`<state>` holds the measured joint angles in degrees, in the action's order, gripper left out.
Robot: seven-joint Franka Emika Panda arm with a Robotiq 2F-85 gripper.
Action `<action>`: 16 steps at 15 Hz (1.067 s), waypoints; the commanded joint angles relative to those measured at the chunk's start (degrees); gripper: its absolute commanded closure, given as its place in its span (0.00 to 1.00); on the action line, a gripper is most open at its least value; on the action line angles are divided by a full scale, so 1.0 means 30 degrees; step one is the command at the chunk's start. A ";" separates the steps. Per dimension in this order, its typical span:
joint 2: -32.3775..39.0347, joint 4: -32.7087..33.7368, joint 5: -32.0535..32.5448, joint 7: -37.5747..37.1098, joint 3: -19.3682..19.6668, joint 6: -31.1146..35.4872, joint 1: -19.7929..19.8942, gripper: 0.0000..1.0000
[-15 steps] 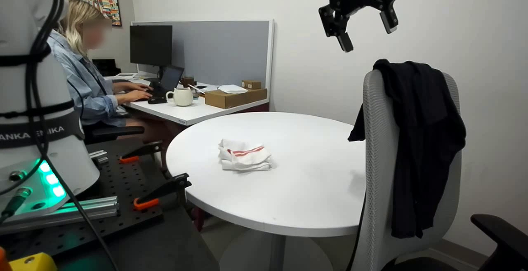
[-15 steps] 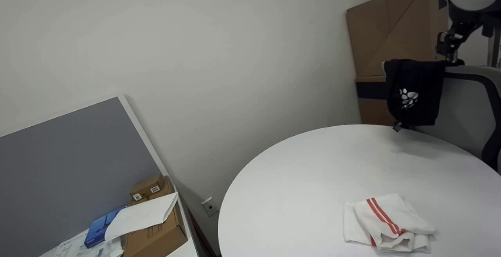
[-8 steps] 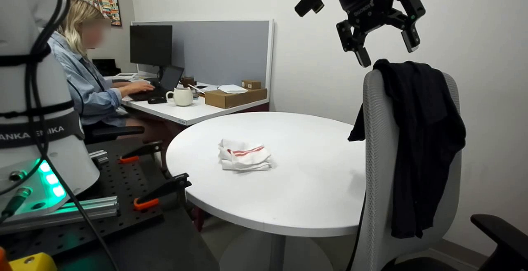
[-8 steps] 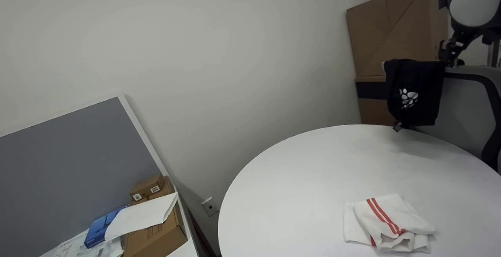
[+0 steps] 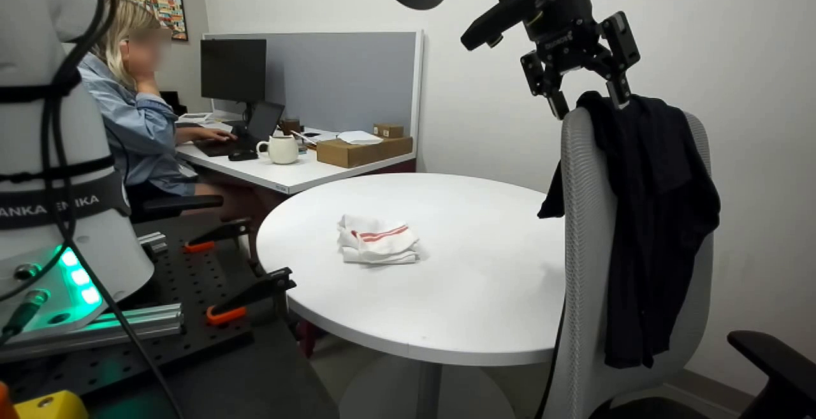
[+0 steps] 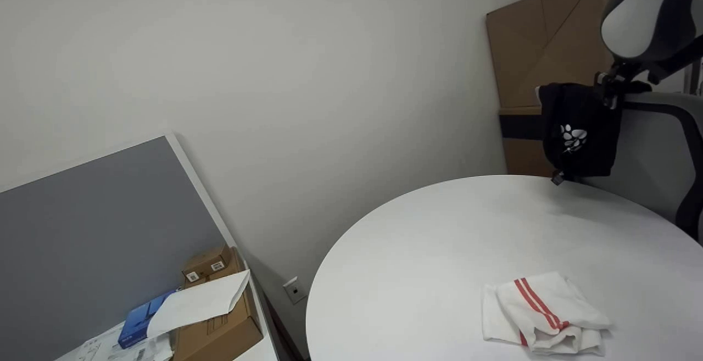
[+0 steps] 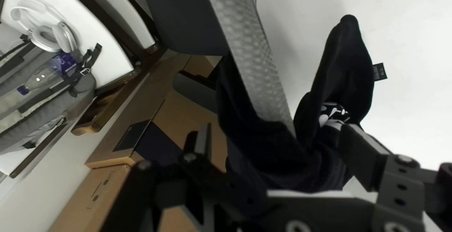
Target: Use the white towel to wipe the table then put the black towel on the table
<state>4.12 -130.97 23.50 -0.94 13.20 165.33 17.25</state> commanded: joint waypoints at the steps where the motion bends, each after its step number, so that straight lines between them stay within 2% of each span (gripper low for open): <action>1: 0.0427 0.0257 -0.1195 0.0889 0.0207 0.0531 -0.0479 0.40; 7: 0.0085 0.0072 -0.1139 0.0941 0.0485 0.0916 -0.0548 0.86; 8: -0.0039 -0.0008 -0.0905 0.0787 0.0136 0.0972 -0.0197 0.93; 12: -0.0424 -0.0194 -0.0942 0.1192 0.0115 0.0921 -0.0204 0.93; 13: -0.0530 -0.0258 -0.0910 0.1210 0.0118 0.0935 -0.0222 0.93; 14: -0.0664 -0.0326 -0.0887 0.1184 0.0107 0.0923 -0.0243 0.61; 15: -0.0752 -0.0382 -0.0864 0.1177 0.0106 0.0932 -0.0253 0.44; 16: -0.0888 -0.0422 -0.0861 0.1153 0.0090 0.0976 -0.0272 0.39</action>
<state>4.40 -131.03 21.65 2.32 13.70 167.38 16.47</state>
